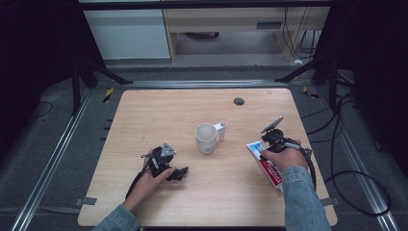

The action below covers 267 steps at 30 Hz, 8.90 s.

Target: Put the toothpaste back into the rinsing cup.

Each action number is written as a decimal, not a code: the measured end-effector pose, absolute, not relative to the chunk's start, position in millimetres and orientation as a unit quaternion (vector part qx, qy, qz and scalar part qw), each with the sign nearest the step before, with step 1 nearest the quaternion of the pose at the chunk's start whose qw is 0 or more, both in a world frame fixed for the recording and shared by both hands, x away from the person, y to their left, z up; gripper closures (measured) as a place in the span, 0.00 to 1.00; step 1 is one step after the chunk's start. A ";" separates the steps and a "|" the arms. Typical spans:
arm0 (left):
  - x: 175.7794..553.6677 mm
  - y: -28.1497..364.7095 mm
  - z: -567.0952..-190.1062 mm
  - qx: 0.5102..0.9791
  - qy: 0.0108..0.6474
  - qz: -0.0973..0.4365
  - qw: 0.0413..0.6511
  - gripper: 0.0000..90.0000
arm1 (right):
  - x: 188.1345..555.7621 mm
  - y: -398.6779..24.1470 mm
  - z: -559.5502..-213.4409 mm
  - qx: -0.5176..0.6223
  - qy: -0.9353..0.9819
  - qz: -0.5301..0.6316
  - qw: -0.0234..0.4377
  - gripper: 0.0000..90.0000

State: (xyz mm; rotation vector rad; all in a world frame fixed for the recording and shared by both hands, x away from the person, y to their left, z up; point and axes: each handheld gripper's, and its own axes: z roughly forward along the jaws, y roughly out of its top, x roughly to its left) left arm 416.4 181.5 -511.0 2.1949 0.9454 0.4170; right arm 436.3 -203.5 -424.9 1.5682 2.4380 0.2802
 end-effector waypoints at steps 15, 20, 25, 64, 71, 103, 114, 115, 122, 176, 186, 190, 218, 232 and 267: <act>416.5 181.5 -511.0 0.848 0.365 0.161 0.350 0.00 | 459.8 -191.7 -451.7 0.534 0.837 0.072 0.090 0.44; 416.5 181.6 -511.0 0.848 0.364 0.161 0.350 0.00 | 464.9 -188.7 -458.9 0.537 0.837 0.062 0.085 0.46; 416.5 181.7 -511.0 0.848 0.364 0.161 0.350 0.00 | 468.1 -187.6 -463.2 0.534 0.839 0.059 0.081 0.48; 416.8 181.8 -511.0 0.848 0.362 0.160 0.351 0.00 | 469.4 -187.0 -464.8 0.520 0.850 0.041 0.074 0.70; 416.9 181.8 -510.9 0.849 0.362 0.160 0.350 0.00 | 467.0 -188.8 -461.9 0.519 0.850 0.046 0.082 0.79; 417.2 181.8 -510.9 0.849 0.361 0.162 0.350 0.00 | 444.8 -199.2 -392.8 0.519 0.836 0.133 0.114 0.81; 417.2 181.8 -510.8 0.849 0.361 0.161 0.350 0.00 | 439.9 -199.0 -384.9 0.514 0.836 0.148 0.125 0.81; 417.2 181.8 -510.9 0.849 0.361 0.162 0.350 0.00 | 438.9 -199.3 -384.1 0.512 0.836 0.150 0.126 0.81; 417.2 181.8 -510.9 0.849 0.361 0.162 0.350 0.00 | 433.8 -201.6 -378.1 0.507 0.830 0.183 0.142 0.81; 417.2 181.8 -510.8 0.849 0.361 0.162 0.350 0.00 | 403.5 -130.8 -358.2 0.449 0.792 0.368 0.187 0.81; 417.4 181.6 -510.9 0.849 0.361 0.161 0.350 0.00 | 406.7 -134.4 -347.6 0.464 0.763 0.397 0.211 0.81; 417.4 181.6 -510.9 0.849 0.361 0.161 0.350 0.00 | 410.4 -134.3 -344.0 0.471 0.750 0.408 0.223 0.81; 417.4 181.6 -510.7 0.849 0.361 0.161 0.349 0.00 | 434.3 -115.1 -320.2 0.473 0.711 0.452 0.256 0.81; 417.3 181.4 -510.8 0.849 0.362 0.161 0.349 0.00 | 445.5 -98.1 -311.3 0.461 0.699 0.473 0.275 0.81; 417.1 182.0 -510.9 0.850 0.359 0.162 0.350 0.00 | 459.5 -52.2 -341.1 0.437 0.654 0.540 0.298 0.81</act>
